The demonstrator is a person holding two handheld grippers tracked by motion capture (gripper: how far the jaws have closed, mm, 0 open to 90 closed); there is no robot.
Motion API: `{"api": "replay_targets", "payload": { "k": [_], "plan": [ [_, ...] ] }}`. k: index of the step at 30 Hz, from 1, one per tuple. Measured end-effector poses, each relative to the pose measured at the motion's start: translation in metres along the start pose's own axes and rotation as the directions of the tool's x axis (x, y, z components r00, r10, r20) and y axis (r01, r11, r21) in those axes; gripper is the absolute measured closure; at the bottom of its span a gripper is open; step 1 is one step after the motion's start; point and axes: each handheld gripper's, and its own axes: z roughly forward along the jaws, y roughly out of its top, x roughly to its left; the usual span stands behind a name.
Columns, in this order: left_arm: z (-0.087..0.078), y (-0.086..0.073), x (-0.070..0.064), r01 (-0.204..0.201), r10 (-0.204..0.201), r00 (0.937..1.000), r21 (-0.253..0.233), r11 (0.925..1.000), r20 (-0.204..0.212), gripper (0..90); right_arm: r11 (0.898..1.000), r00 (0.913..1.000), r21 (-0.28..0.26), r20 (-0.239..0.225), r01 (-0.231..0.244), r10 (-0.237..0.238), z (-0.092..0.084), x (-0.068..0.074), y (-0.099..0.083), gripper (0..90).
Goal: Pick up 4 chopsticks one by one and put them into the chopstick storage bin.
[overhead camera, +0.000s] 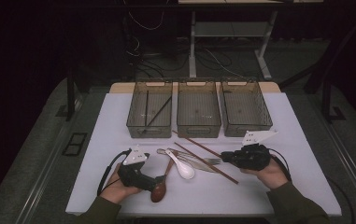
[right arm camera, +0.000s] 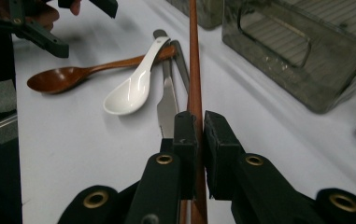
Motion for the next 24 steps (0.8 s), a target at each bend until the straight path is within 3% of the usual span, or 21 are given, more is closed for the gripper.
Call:
{"api": "replay_targets", "payload": {
  "k": [11,24],
  "plan": [
    [0.003,-0.002,0.001,-0.003,0.003,1.0000,0.035,0.9994,0.001,0.0,0.999,0.9995,-0.025,0.023,0.022,-0.022,0.007,-0.005,0.024,83.7],
    [0.001,-0.001,0.000,0.001,-0.001,1.0000,0.008,1.0000,-0.001,0.0,0.999,0.9988,-0.039,0.034,0.036,-0.035,0.022,-0.010,0.049,83.6]
  ]
}}
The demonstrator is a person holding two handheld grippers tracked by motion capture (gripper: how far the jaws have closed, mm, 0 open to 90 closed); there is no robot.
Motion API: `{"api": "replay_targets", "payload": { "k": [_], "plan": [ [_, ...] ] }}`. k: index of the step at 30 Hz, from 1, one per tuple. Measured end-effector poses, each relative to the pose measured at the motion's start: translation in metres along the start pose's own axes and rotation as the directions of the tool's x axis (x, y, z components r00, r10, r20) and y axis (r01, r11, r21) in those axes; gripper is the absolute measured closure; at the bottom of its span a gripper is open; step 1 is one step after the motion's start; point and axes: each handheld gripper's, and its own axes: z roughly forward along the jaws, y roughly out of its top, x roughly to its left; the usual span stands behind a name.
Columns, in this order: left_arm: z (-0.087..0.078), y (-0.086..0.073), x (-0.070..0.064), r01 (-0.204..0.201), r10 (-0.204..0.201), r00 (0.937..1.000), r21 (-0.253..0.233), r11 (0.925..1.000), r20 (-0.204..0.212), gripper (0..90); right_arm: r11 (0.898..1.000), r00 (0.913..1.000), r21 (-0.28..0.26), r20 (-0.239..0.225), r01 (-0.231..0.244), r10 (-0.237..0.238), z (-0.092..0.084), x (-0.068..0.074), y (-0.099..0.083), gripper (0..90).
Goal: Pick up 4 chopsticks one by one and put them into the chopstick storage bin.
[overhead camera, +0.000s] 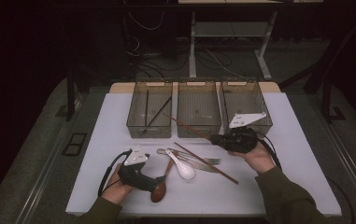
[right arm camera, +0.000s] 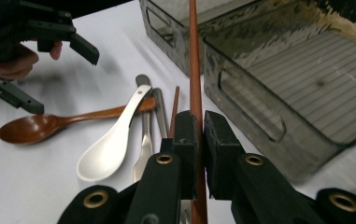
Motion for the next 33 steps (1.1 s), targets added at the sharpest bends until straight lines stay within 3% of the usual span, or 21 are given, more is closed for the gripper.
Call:
{"api": "replay_targets", "payload": {
  "k": [9,24,33],
  "plan": [
    [0.000,0.001,0.001,-0.002,0.002,0.9999,0.000,1.0000,-0.011,0.0,1.000,1.0000,-0.015,0.005,-0.002,0.003,0.014,-0.005,0.018,83.7],
    [0.003,0.001,-0.003,-0.019,0.019,0.9997,0.010,0.9998,0.012,0.0,1.000,0.9997,0.001,0.025,-0.001,0.001,0.045,-0.006,0.054,83.7],
    [0.001,0.000,-0.001,-0.015,0.015,0.9998,-0.011,0.9998,0.011,0.0,1.000,0.9992,0.022,0.037,-0.015,0.014,0.065,-0.009,0.066,83.6]
  ]
}}
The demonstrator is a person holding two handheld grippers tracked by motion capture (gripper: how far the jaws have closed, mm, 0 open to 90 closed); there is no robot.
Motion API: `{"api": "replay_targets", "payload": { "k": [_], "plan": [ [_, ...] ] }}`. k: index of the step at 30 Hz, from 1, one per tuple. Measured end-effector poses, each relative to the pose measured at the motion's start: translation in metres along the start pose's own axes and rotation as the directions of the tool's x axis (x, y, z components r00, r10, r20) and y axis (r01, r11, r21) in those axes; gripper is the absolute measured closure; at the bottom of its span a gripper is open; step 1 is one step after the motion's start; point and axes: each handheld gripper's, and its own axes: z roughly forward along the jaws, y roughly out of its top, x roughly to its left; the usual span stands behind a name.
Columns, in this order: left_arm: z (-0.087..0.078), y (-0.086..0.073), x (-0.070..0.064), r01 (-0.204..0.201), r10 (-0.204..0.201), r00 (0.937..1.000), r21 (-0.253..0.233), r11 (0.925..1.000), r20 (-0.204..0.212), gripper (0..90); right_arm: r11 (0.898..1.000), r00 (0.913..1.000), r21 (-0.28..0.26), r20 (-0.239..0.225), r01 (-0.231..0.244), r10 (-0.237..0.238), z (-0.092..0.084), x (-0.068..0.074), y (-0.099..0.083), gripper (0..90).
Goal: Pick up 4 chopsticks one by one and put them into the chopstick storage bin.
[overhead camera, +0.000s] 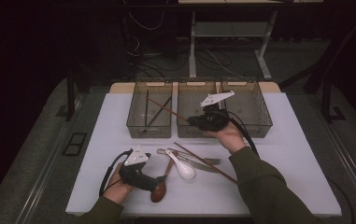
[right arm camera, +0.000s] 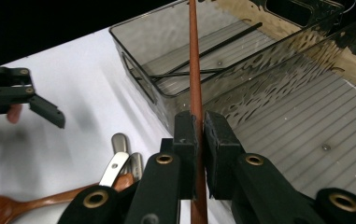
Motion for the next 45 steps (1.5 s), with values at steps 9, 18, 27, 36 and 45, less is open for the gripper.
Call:
{"api": "replay_targets", "payload": {
  "k": [9,18,27,36,45],
  "plan": [
    [0.001,0.000,-0.001,-0.008,0.008,0.9999,-0.002,1.0000,-0.008,0.0,0.999,0.9989,0.031,0.043,-0.018,0.017,0.022,0.000,0.014,83.6],
    [0.001,0.001,-0.001,-0.014,0.014,0.9999,-0.003,0.9999,-0.008,0.0,0.996,0.9975,0.074,0.061,-0.041,0.036,0.050,-0.003,0.028,83.6],
    [0.001,0.003,-0.003,-0.013,0.013,0.9999,-0.006,0.9999,-0.004,0.0,0.992,0.9945,0.103,0.084,-0.072,0.063,0.071,-0.009,0.042,83.6],
    [0.001,0.003,-0.003,-0.013,0.013,0.9999,-0.011,0.9999,0.000,0.0,0.987,0.9912,0.136,0.110,-0.088,0.073,0.090,-0.010,0.057,83.5],
    [0.000,0.003,-0.003,-0.013,0.013,0.9999,-0.014,0.9998,0.003,0.0,0.984,0.9882,0.155,0.135,-0.093,0.072,0.105,-0.005,0.065,83.3]
  ]
}}
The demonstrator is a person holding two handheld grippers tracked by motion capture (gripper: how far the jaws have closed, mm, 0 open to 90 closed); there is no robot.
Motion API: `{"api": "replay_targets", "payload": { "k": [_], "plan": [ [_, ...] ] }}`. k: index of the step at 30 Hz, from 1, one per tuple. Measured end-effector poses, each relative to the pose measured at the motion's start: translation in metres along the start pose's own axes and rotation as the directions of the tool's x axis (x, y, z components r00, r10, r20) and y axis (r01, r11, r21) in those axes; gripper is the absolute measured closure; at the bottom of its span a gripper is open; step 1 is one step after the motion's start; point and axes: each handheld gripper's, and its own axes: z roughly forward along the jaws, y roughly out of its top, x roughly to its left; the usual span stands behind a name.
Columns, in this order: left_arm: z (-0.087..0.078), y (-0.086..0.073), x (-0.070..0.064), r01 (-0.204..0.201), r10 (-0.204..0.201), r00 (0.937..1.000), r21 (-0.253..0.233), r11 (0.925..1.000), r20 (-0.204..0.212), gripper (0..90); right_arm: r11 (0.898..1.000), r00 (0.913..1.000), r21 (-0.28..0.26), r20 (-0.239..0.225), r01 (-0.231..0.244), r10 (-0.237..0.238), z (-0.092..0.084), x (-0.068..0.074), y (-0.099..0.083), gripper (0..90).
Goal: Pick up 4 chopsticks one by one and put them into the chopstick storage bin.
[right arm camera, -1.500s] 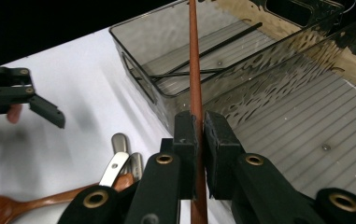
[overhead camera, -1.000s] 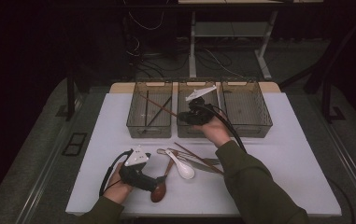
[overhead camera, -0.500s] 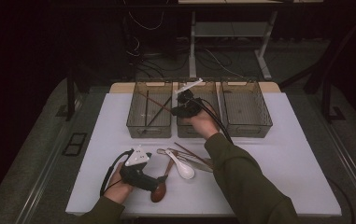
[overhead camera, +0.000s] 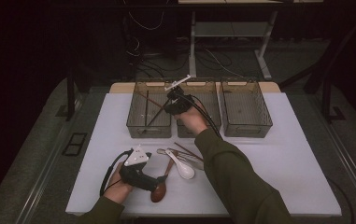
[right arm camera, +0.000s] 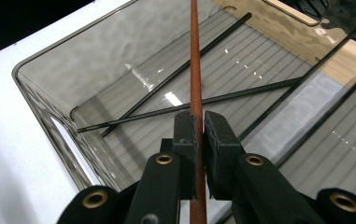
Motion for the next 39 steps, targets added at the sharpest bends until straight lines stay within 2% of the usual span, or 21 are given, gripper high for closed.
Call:
{"api": "replay_targets", "payload": {
  "k": [7,15,21,30,36,39],
  "plan": [
    [0.000,0.000,0.000,-0.004,0.004,1.0000,0.002,1.0000,0.002,0.0,1.000,1.0000,0.004,0.001,0.009,-0.009,0.005,0.003,0.001,82.5],
    [-0.001,0.000,0.000,0.000,0.000,1.0000,0.000,1.0000,0.001,0.0,1.000,0.9999,-0.018,-0.008,0.006,-0.007,0.002,0.004,0.002,72.5],
    [-0.001,0.000,-0.001,-0.002,0.002,1.0000,0.001,1.0000,0.001,0.0,1.000,0.9992,-0.028,-0.040,-0.007,0.006,-0.004,0.004,0.002,62.0],
    [-0.001,0.000,0.000,-0.002,0.002,1.0000,0.002,1.0000,-0.002,0.0,0.997,0.9942,-0.074,-0.106,0.012,-0.020,-0.025,0.001,-0.005,48.3],
    [-0.001,0.000,0.000,-0.006,0.006,1.0000,0.005,1.0000,-0.001,0.0,0.997,0.9928,-0.077,-0.113,0.030,-0.039,-0.040,0.000,-0.020,42.7],
    [-0.001,-0.001,-0.001,-0.005,0.005,1.0000,0.002,1.0000,0.000,0.0,0.996,0.9932,-0.083,-0.106,0.039,-0.048,-0.048,-0.001,-0.028,43.1]
  ]
}}
